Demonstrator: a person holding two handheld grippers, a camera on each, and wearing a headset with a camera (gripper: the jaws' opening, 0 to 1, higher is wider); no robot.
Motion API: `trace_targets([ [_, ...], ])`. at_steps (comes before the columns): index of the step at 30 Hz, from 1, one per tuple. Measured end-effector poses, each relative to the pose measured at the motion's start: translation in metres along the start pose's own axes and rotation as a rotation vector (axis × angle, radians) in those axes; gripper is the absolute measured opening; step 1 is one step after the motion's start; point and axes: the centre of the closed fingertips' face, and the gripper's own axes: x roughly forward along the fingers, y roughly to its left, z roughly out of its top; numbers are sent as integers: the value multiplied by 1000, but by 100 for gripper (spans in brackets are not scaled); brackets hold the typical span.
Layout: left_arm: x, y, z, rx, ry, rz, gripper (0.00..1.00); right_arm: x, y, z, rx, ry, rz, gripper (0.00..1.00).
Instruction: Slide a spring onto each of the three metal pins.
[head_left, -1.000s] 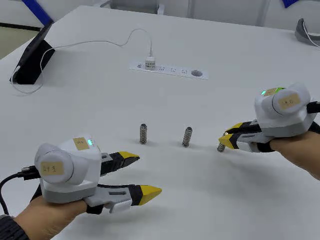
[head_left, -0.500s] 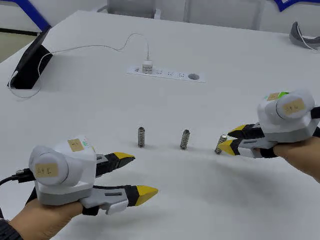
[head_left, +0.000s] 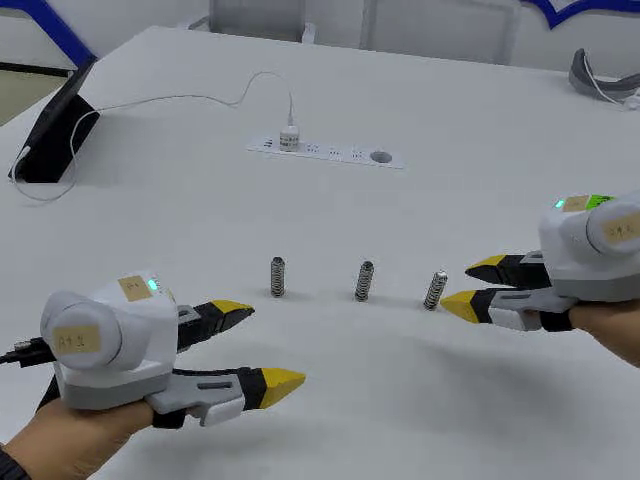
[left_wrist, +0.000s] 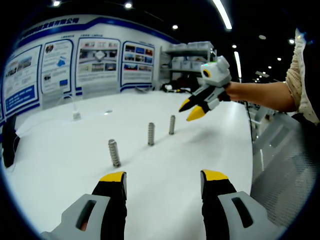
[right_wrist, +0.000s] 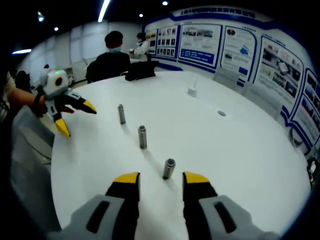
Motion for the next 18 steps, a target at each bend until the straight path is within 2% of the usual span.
trace_targets([
  [18,-5,9,2,-9,-9,31,66,-26,16,0,11,-75,12,45],
])
